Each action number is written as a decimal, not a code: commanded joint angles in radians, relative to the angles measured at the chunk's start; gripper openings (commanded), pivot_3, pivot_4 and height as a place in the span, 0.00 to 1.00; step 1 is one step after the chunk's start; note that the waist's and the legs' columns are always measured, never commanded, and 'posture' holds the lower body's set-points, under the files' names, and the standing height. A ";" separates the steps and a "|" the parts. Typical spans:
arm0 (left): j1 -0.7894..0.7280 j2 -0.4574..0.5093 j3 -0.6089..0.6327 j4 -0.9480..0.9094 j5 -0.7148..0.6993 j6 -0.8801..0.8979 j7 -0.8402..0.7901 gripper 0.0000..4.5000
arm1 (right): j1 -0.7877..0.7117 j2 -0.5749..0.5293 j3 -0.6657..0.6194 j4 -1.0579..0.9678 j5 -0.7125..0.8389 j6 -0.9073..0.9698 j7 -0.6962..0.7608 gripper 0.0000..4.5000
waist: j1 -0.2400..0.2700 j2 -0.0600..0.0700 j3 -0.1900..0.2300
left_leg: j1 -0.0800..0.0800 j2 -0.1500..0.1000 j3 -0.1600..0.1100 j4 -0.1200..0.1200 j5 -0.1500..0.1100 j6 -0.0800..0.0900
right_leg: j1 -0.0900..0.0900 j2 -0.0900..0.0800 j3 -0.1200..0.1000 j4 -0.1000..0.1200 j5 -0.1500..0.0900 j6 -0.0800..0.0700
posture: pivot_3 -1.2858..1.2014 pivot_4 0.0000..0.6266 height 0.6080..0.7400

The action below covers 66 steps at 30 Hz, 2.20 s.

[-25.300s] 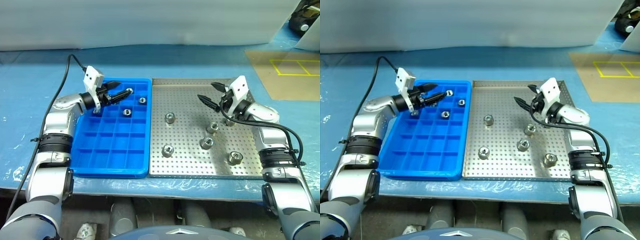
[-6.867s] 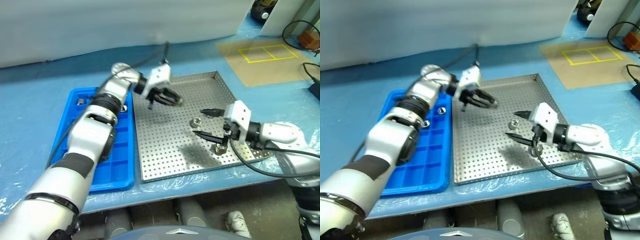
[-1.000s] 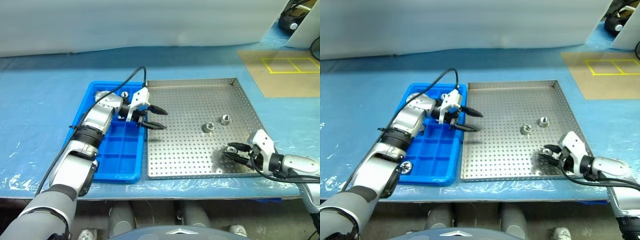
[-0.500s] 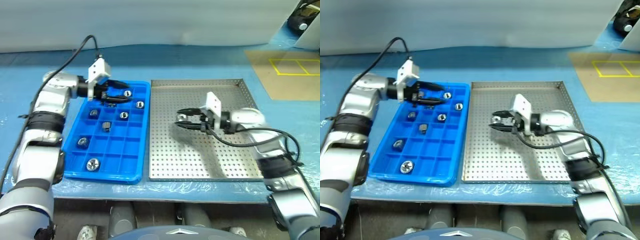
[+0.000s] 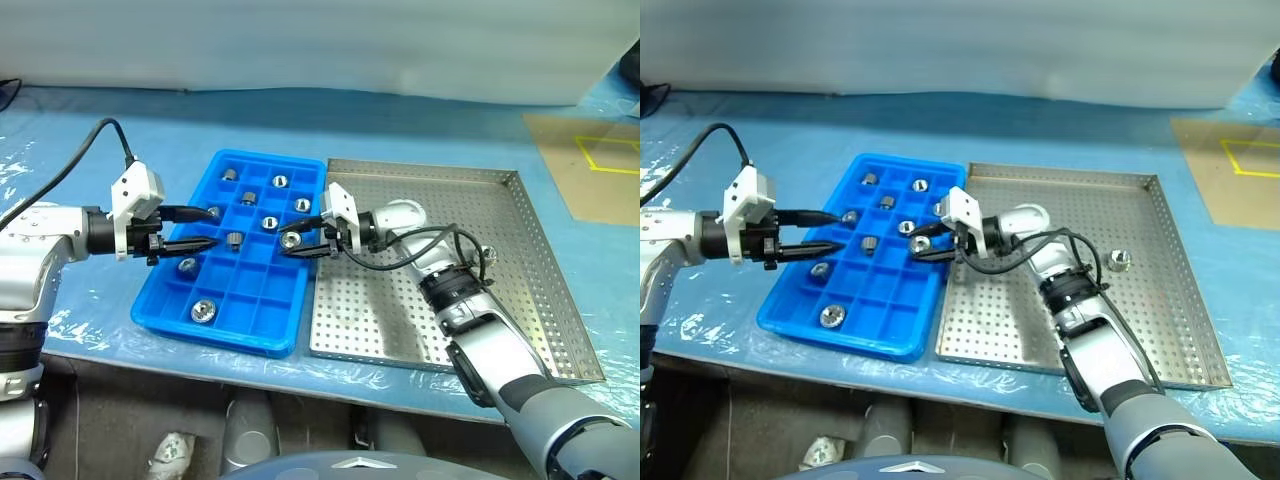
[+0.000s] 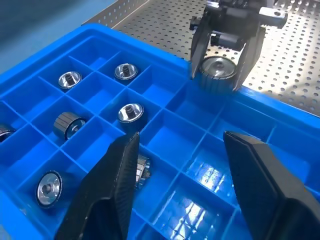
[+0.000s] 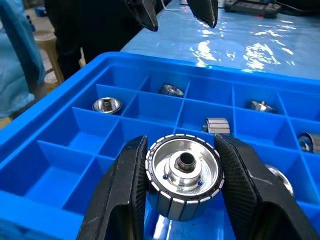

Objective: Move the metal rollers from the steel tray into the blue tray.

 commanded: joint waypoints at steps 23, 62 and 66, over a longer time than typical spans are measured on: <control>-0.352 -0.101 -0.226 0.265 0.042 -0.129 -0.059 0.63 | 0.056 -0.157 -0.163 -0.149 0.000 0.011 -0.084 0.72 | -0.003 0.000 0.000 | 0.000 0.000 -0.002 0.002 0.004 -0.006 | 0.002 0.001 0.000 0.001 0.000 0.000 | 0.54 0.24 1.00; -0.594 -0.570 -0.430 0.698 0.201 -0.459 -0.320 0.63 | 0.488 -0.356 -0.330 -0.211 -0.020 0.102 -0.403 0.72 | -0.139 -0.001 0.000 | 0.009 -0.004 0.012 0.012 -0.006 0.012 | 0.008 0.006 0.022 -0.006 0.007 0.007 | 0.40 0.24 1.00; -0.583 -0.557 -0.433 0.688 0.209 -0.461 -0.314 0.63 | 0.483 -0.347 -0.319 -0.188 -0.025 0.084 -0.389 0.72 | -0.139 -0.001 0.000 | 0.009 -0.003 0.012 0.012 -0.006 0.012 | 0.008 0.006 0.022 -0.006 0.007 0.007 | 0.40 0.24 1.00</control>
